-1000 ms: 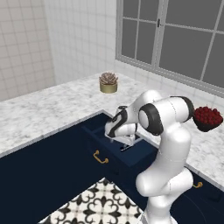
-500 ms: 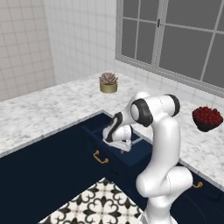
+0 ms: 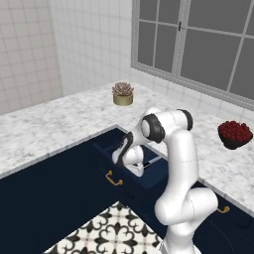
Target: Pick up the knife from the drawer and place it on the cutting board. Then place the meat from the plate to the cutting board.
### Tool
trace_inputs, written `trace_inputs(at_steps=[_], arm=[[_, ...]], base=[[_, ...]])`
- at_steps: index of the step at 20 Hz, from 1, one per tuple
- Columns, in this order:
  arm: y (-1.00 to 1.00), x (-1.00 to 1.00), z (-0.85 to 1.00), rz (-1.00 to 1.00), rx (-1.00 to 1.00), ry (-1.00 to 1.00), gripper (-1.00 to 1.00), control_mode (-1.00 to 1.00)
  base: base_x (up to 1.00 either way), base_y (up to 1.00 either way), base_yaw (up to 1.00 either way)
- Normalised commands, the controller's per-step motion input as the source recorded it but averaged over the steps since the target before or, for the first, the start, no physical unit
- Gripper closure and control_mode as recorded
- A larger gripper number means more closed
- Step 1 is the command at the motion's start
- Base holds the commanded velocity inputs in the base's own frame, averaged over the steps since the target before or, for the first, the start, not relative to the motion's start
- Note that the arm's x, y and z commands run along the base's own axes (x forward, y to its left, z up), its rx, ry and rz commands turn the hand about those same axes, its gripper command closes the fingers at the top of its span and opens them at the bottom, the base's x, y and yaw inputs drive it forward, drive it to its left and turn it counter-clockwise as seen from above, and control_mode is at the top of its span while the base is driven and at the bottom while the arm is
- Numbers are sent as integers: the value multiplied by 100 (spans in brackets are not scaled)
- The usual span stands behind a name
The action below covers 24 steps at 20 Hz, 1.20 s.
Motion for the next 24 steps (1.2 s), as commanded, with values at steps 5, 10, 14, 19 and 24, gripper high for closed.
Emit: trace_inputs(at_steps=[5,10,14,19,24], arm=[[54,-19,-17,0,0,-1,-100,-100],[48,-22,-1,0,4,0,-100,-100],[53,-28,0,0,4,0,-100,-100],[54,-22,0,0,2,-1,-100,-100],[-14,0,18,-3,-1,-7,-100,-100]], base=[[0,0,0],[0,0,0],[0,0,0],[0,0,0],[0,0,0]])
